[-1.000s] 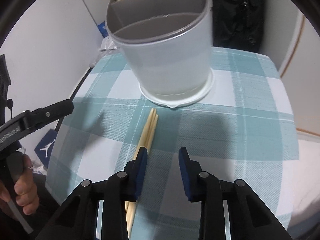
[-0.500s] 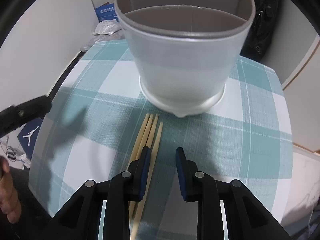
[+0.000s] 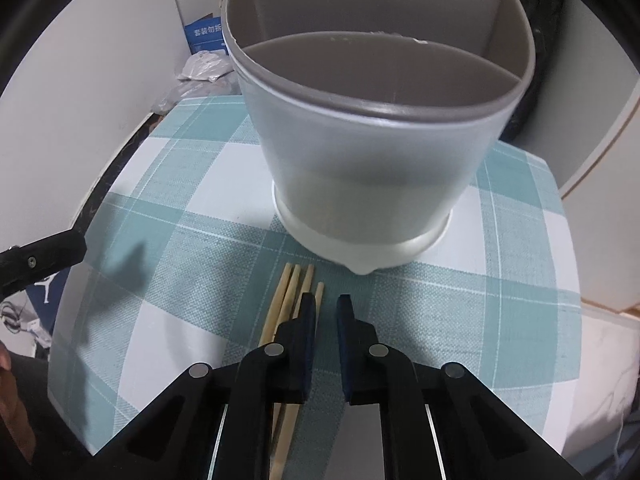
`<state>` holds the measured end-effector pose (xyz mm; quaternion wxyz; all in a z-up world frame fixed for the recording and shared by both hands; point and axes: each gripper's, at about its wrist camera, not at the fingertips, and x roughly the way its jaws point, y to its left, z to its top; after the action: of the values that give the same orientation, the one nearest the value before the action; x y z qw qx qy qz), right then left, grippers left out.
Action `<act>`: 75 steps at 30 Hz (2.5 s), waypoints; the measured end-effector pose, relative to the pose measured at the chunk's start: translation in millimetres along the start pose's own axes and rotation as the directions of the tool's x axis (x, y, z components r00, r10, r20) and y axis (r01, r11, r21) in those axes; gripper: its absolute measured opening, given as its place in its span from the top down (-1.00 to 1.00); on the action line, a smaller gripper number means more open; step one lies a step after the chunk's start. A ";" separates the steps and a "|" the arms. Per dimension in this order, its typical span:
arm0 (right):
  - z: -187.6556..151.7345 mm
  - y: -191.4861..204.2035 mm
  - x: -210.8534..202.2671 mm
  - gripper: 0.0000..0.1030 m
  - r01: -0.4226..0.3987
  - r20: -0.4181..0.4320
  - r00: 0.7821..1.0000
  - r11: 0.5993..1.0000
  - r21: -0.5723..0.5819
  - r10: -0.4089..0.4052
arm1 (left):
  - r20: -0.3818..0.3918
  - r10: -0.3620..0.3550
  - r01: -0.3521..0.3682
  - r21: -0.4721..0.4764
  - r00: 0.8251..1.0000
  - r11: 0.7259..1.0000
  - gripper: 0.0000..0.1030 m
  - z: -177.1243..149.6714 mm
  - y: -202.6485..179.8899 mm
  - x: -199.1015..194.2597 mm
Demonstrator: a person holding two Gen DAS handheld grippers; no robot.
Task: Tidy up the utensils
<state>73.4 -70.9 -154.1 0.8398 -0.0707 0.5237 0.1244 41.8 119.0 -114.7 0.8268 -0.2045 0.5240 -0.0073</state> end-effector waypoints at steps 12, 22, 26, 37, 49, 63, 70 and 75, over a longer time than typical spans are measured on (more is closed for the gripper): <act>3.2 4.5 -3.0 0.84 0.022 0.001 1.000 0.997 -0.074 -0.022 | -0.005 0.018 -0.018 0.002 1.000 1.000 -0.56 1.1 1.1 -0.4; -10.6 -31.1 -38.0 0.94 -0.144 0.095 0.986 0.987 0.068 0.137 | -0.036 0.016 -0.012 0.103 0.999 0.995 -0.56 -11.5 -27.1 7.5; -19.0 -70.3 -69.7 0.94 -0.258 0.193 0.956 0.946 0.198 0.220 | -0.078 0.011 0.004 0.186 0.997 0.983 -0.56 -22.9 -49.7 15.3; -37.7 -134.9 -95.2 0.94 -0.423 0.362 0.887 0.818 0.390 0.286 | -0.112 0.134 -0.088 0.345 0.985 0.935 -0.56 -48.2 -86.2 35.3; -38.8 -154.4 -117.2 0.93 -0.452 0.454 0.851 0.808 0.377 0.264 | -0.080 0.174 -0.140 0.314 0.982 0.939 -0.56 -50.2 -84.6 35.6; -37.4 -163.8 -131.5 0.93 -0.459 0.482 0.837 0.812 0.359 0.260 | -0.068 0.246 -0.207 0.356 0.967 0.911 -0.58 -41.6 -102.2 54.2; -37.1 -161.8 -135.9 0.93 -0.458 0.485 0.834 0.820 0.343 0.263 | -0.078 0.239 -0.195 0.368 0.968 0.909 -0.45 -30.9 -101.7 58.6; -36.0 -161.5 -135.4 0.93 -0.462 0.483 0.833 0.820 0.339 0.269 | -0.072 0.222 -0.174 0.411 0.972 0.895 0.38 -30.3 -116.4 58.1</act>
<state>31.2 -253.1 -50.4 0.8836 0.2541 0.3513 0.1769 65.2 -10.8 -135.7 0.8153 0.0250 0.5770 -0.0423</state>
